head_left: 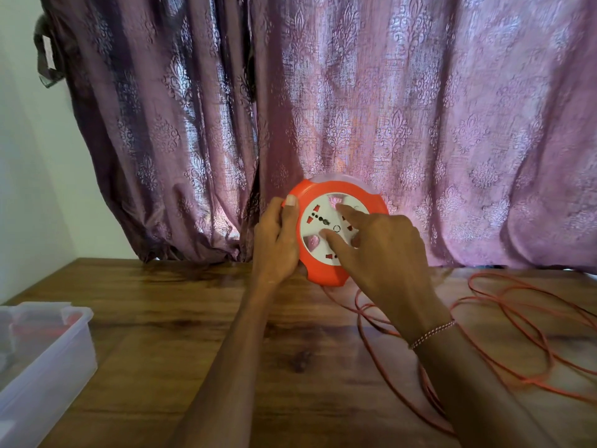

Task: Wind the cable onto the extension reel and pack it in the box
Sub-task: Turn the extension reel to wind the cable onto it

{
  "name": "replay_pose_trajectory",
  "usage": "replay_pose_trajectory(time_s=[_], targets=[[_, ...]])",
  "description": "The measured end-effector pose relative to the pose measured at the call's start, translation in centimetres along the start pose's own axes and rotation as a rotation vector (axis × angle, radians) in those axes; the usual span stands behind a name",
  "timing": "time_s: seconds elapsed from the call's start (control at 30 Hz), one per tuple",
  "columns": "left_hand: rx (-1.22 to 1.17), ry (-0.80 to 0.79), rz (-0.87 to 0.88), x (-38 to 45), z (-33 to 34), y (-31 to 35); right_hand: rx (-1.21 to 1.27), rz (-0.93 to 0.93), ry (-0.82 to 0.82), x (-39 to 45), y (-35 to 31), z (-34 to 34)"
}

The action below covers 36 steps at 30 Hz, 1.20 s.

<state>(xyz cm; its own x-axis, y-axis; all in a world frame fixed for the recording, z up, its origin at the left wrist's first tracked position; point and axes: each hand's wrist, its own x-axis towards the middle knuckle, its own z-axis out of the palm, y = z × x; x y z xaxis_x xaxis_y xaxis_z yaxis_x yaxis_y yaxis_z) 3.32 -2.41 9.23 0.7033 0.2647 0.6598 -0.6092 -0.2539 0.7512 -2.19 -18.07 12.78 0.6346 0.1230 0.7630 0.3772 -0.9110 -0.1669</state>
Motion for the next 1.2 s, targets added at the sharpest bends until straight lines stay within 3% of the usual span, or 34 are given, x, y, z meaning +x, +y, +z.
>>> replay_pose_trajectory(time_s=[0.13,0.27,0.4,0.57,0.77,1.03,1.2], targets=[[0.033,0.003,-0.021,0.1,-0.2,-0.5,0.002,-0.093,-0.084,0.3,0.3,-0.2],[0.024,0.004,-0.011,0.3,-0.5,-0.4,0.06,-0.299,-0.137,0.5,1.0,-0.8],[0.004,-0.012,-0.023,0.2,-0.7,-0.4,0.081,-0.344,-0.203,0.2,0.5,-1.4],[0.023,-0.009,0.007,0.5,-0.9,-0.7,-0.004,-0.311,-0.265,0.2,0.1,-1.3],[0.05,-0.037,0.064,0.3,-0.3,-0.4,-0.017,-0.258,-0.158,0.0,0.2,-1.7],[0.098,-0.043,0.072,0.4,-0.4,-0.2,-0.052,-0.042,-0.072,-0.2,0.4,-0.7],[0.08,-0.046,0.054,0.4,-0.5,-0.8,-0.075,-0.064,-0.192,-0.1,0.6,-1.1]])
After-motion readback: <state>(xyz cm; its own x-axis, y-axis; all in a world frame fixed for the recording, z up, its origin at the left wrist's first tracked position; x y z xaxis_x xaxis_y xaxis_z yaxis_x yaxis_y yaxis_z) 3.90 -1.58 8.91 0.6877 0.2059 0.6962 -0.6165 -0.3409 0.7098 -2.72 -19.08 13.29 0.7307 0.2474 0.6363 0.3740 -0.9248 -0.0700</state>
